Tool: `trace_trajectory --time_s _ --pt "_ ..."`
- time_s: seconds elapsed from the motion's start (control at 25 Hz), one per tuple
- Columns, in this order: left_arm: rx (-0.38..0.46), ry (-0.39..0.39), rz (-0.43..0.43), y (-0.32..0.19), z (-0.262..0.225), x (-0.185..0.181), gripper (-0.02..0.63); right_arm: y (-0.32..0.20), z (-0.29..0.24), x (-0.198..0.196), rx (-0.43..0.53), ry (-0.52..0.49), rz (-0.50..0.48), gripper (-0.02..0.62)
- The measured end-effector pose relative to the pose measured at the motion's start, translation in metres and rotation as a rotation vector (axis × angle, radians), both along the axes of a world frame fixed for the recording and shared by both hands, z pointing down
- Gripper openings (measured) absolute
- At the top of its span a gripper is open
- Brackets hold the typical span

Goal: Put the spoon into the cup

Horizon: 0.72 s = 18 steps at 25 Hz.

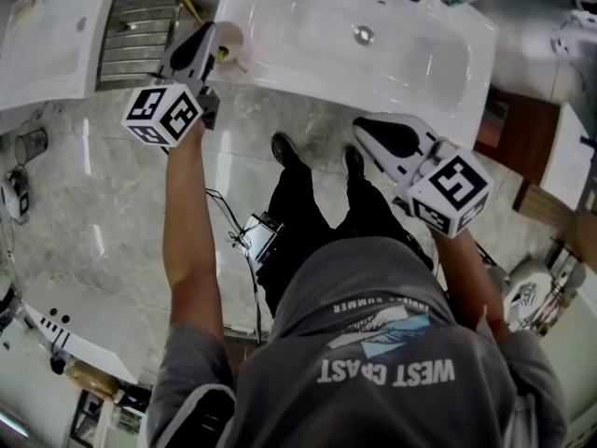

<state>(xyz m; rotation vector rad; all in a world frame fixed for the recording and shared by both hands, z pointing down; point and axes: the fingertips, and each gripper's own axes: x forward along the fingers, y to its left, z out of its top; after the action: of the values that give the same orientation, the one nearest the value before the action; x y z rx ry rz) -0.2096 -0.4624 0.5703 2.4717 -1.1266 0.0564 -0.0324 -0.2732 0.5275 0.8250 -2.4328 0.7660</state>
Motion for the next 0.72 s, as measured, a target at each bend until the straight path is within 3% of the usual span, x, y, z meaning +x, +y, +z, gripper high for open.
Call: trace_trajectory --time_s 0.72 --pt "-0.015 -0.054 -0.046 -0.005 0.022 -0.006 0.006 0.000 0.009 -0.003 -0.022 0.009 -0.008 0.032"
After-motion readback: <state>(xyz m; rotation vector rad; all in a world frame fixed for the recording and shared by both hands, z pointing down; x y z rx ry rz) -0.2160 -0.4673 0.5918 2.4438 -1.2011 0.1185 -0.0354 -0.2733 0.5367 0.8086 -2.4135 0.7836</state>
